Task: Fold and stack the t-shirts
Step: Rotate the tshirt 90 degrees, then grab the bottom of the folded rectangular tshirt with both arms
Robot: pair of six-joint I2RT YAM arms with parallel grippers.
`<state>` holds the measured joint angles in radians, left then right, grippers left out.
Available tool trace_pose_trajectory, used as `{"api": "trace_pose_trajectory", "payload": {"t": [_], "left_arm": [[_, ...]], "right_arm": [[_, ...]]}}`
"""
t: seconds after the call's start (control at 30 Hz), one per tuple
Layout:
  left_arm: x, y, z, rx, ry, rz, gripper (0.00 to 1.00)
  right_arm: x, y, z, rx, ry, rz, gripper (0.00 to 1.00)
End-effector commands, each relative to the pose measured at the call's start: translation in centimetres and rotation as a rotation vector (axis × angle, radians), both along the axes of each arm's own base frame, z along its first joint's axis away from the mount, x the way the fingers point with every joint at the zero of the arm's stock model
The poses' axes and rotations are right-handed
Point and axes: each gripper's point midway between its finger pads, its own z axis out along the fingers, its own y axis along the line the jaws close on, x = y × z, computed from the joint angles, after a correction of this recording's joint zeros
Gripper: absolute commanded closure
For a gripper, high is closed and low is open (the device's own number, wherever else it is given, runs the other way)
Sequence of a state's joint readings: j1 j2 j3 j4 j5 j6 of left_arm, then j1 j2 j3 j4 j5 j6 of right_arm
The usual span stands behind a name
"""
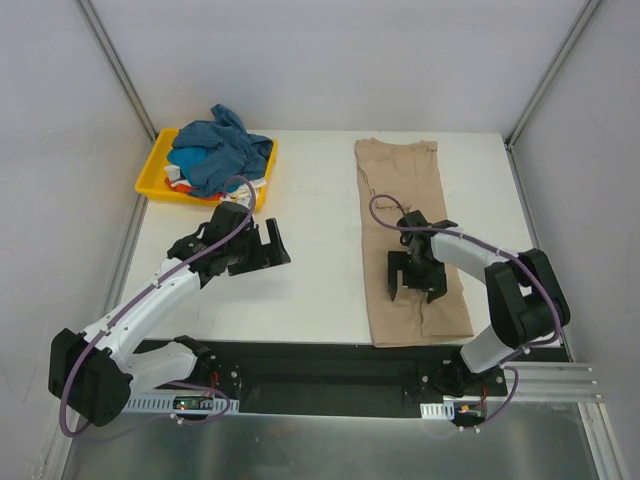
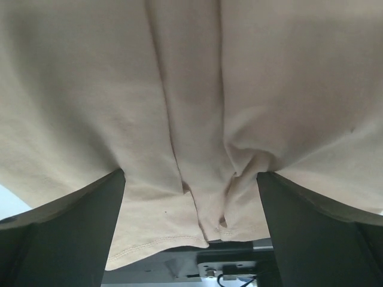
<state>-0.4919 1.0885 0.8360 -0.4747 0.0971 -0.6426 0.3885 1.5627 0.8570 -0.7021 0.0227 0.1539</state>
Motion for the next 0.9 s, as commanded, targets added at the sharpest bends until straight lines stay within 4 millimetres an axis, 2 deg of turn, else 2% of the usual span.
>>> {"api": "trace_pose_trajectory", "payload": {"t": [0.0, 0.1, 0.2, 0.27, 0.37, 0.43, 0.47, 0.53, 0.57, 0.67, 0.73, 0.77, 0.8, 0.83, 0.87], "left_arm": [[0.0, -0.3, 0.7, -0.023, -0.028, 0.002, 0.01], [0.1, -0.3, 0.6, -0.017, -0.025, 0.001, 0.01], [0.5, -0.3, 0.7, -0.010, -0.031, -0.001, 0.01], [0.5, -0.4, 0.7, -0.011, -0.026, -0.004, 0.01], [0.4, -0.8, 0.5, -0.018, -0.008, -0.023, 0.01], [0.1, -1.3, 0.2, -0.038, 0.020, -0.040, 0.01], [-0.1, -1.5, 0.1, -0.043, 0.032, -0.046, 0.01], [-0.6, -2.2, -0.7, -0.065, 0.079, -0.069, 0.01], [-0.9, -2.5, -1.0, -0.069, 0.093, -0.081, 0.01], [-2.0, -4.2, -2.2, -0.084, 0.138, -0.130, 0.01], [-3.5, -6.2, -3.3, -0.095, 0.182, -0.193, 0.01], [-3.5, -7.6, -3.2, -0.128, 0.170, -0.226, 0.01], [-4.6, -9.0, -3.3, -0.167, 0.201, -0.266, 0.03], [-5.3, -9.8, -4.3, -0.180, 0.239, -0.295, 0.05], [-5.7, -10.5, -4.6, -0.196, 0.251, -0.313, 0.07]], "right_arm": [[0.6, 5.0, -0.4, 0.084, 0.001, -0.001, 0.03], [1.0, 7.6, 0.0, 0.128, -0.004, 0.008, 0.03], [1.3, 8.9, 0.5, 0.117, -0.022, 0.027, 0.03], [1.9, 10.0, 1.4, 0.137, -0.048, 0.036, 0.03], [2.2, 11.2, 3.9, 0.179, -0.116, 0.061, 0.03], [1.6, 10.4, 4.7, 0.165, -0.132, 0.049, 0.03], [1.5, 9.9, 6.0, 0.175, -0.170, 0.042, 0.03], [0.3, 7.3, 6.2, 0.088, -0.190, 0.006, 0.03], [0.0, 6.6, 7.5, 0.097, -0.231, -0.009, 0.03], [-2.8, 3.5, 7.3, 0.052, -0.217, -0.080, 0.03], [-4.4, 2.3, 6.8, 0.047, -0.193, -0.113, 0.03], [-5.9, 1.0, 5.8, 0.044, -0.179, -0.157, 0.03], [-6.6, 0.8, 5.4, 0.065, -0.167, -0.179, 0.03], [-7.3, 0.3, 4.9, 0.073, -0.155, -0.205, 0.03], [-7.4, -0.3, 5.0, 0.105, -0.183, -0.251, 0.03]]}}
